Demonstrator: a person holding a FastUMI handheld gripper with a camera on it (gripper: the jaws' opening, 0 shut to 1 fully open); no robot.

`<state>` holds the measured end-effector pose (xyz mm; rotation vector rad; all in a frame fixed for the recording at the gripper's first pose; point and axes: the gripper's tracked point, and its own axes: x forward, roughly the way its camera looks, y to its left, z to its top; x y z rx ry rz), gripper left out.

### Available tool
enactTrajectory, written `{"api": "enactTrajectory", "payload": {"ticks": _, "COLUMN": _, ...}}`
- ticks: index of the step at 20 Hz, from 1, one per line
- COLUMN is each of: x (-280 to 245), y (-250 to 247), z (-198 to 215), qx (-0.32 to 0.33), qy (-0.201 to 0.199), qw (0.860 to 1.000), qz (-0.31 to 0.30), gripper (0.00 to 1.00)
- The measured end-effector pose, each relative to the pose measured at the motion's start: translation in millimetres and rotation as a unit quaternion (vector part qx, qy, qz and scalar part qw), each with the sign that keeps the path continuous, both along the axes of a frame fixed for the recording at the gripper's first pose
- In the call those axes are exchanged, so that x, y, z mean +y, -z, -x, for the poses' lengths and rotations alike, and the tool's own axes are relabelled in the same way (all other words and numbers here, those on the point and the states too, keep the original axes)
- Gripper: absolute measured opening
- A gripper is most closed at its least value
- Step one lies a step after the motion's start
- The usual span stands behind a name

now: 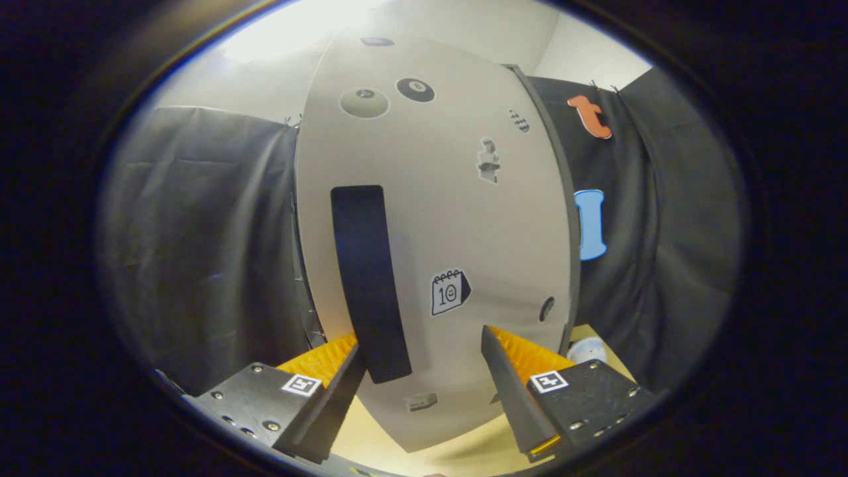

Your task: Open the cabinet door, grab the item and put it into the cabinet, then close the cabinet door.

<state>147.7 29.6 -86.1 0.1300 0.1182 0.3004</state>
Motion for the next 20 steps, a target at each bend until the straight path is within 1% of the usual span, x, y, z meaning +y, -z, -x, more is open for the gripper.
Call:
{"api": "enactTrajectory", "payload": {"ticks": 4, "x": 34.1, "y": -3.6, "z": -30.2, "qx": -0.018, "qy": -0.003, "qw": 1.000, "qz": 0.023, "gripper": 0.98}}
{"api": "enactTrajectory", "payload": {"ticks": 9, "x": 65.2, "y": -0.8, "z": -66.9, "qx": -0.027, "qy": -0.005, "qw": 0.999, "qz": 0.029, "gripper": 0.98}}
{"api": "enactTrajectory", "payload": {"ticks": 12, "x": 82.6, "y": -2.2, "z": -93.3, "qx": -0.039, "qy": 0.000, "qw": 0.998, "qz": 0.052, "gripper": 0.99}}
{"api": "enactTrajectory", "payload": {"ticks": 14, "x": 92.6, "y": 2.8, "z": -102.7, "qx": -0.041, "qy": 0.005, "qw": 0.998, "qz": 0.048, "gripper": 0.98}}
{"api": "enactTrajectory", "payload": {"ticks": 20, "x": 94.7, "y": 5.3, "z": -130.3, "qx": -0.063, "qy": 0.072, "qw": 0.994, "qz": 0.059, "gripper": 0.98}}
